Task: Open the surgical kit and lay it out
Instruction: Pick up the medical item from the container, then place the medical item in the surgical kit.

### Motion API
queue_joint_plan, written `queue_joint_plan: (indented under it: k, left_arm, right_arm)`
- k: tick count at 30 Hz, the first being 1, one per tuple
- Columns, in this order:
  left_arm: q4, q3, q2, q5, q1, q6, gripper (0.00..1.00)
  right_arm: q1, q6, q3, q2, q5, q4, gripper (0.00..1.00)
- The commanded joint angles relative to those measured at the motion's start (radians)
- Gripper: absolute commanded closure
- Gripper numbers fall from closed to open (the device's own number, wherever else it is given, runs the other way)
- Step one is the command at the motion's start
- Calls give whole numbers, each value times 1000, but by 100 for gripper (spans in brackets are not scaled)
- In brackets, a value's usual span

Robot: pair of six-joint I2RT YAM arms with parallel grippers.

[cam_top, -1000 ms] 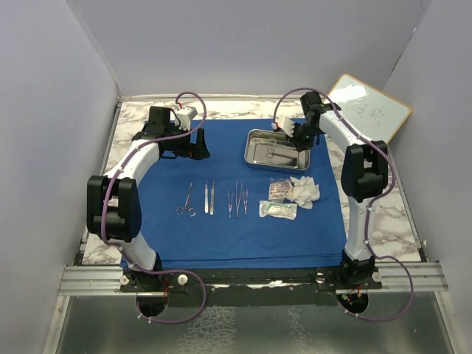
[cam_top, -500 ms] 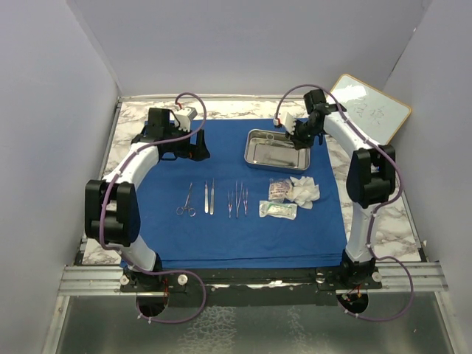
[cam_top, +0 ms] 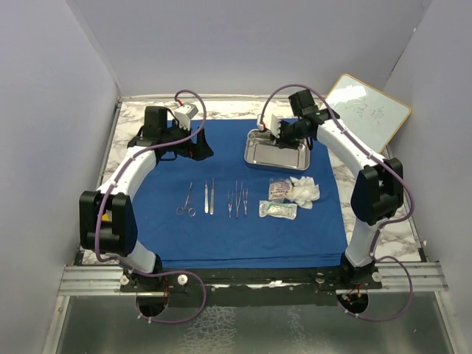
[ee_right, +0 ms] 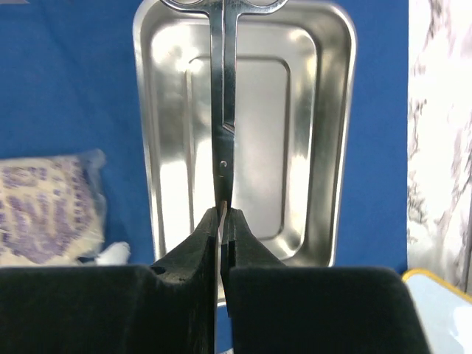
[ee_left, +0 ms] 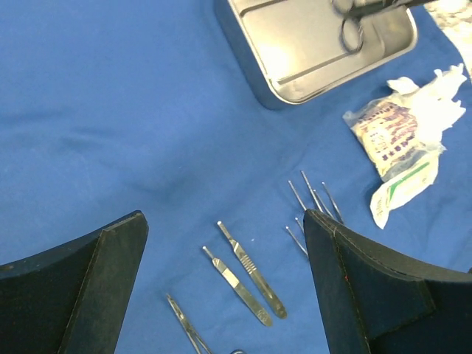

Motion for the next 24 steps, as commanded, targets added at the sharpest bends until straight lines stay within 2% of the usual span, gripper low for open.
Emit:
queue_joint_plan:
  k: [1, 6, 11, 20, 24]
  left_arm:
    - [29, 6, -59, 113, -8, 42, 11]
    - [39, 26, -95, 184, -10, 83, 13]
    - [-18, 54, -92, 280, -16, 121, 15]
    - [-246, 160, -28, 380, -32, 132, 18]
    - [-283, 156, -5, 414, -32, 106, 20]
  right_arm:
    - [89, 18, -52, -102, 3, 60, 99]
    - [201, 13, -97, -163, 47, 83, 99]
    - [313, -2, -119, -185, 102, 101, 99]
    - [463, -20, -128, -194, 179, 132, 99]
    - [491, -20, -150, -211, 200, 157, 99]
